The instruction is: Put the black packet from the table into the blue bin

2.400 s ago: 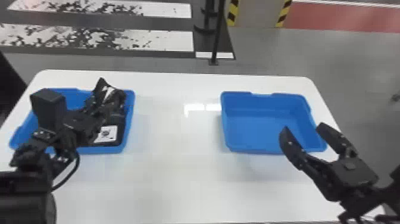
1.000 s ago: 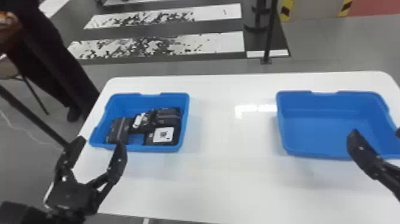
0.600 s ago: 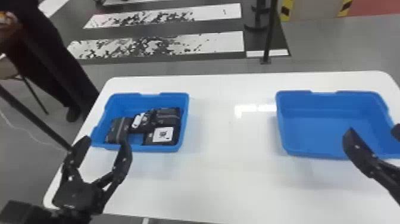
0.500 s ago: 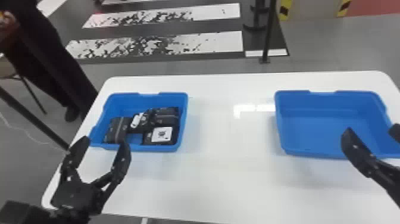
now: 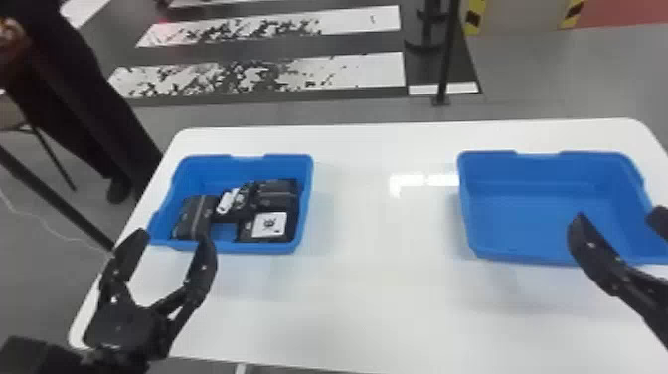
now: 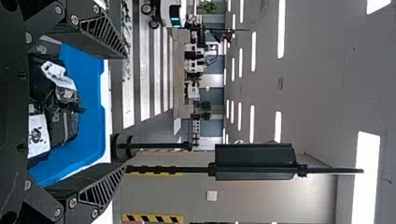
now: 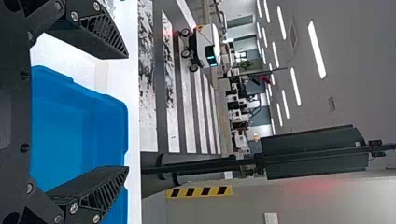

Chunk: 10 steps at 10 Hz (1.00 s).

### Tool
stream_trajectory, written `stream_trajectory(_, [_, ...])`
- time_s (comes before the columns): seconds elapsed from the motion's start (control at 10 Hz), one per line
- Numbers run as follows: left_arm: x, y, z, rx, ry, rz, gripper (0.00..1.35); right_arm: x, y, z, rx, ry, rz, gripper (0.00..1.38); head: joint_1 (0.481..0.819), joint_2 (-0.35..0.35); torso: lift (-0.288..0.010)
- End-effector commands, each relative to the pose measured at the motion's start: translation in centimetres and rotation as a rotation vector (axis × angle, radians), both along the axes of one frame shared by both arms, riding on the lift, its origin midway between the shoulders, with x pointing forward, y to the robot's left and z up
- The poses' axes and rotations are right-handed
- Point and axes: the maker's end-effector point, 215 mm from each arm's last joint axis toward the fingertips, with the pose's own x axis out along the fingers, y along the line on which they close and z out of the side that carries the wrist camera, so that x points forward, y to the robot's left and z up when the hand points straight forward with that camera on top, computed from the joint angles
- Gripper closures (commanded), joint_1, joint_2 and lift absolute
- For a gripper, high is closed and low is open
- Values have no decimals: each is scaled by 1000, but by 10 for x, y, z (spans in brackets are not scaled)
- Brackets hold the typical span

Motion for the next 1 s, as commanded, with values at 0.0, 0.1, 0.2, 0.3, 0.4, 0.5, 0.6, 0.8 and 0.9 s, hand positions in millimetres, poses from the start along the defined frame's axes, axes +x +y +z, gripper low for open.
stream_trajectory(0.0, [-1,0,-1,-5,2,3,220,0,0,1,1,-2,0,173,695,147,-110])
stream_trajectory(0.1, [-1,1,-1,-6,1,3,220,0,0,1,1,-2,0,173,695,148,-110])
stream_trajectory(0.2, [-1,1,-1,-6,1,3,220,0,0,1,1,-2,0,173,695,148,-110])
stream_trajectory(0.3, [-2,1,-2,-9,5,4,220,0,0,1,0,-2,1,173,695,148,-110])
stream_trajectory(0.4, [-2,2,-2,-8,5,5,220,0,0,1,1,-2,0,173,695,149,-110])
stream_trajectory(0.5, [-2,1,-2,-11,5,4,220,0,0,1,1,-2,0,173,695,149,-110])
stream_trajectory(0.6, [-2,1,-2,-11,5,4,220,0,0,1,1,-2,0,173,695,150,-110])
stream_trajectory(0.8, [-3,2,-2,-16,6,7,220,0,0,1,1,-2,0,173,695,149,-110])
stream_trajectory(0.9, [-3,3,-3,-28,8,12,220,0,0,1,0,-2,1,173,695,150,-110])
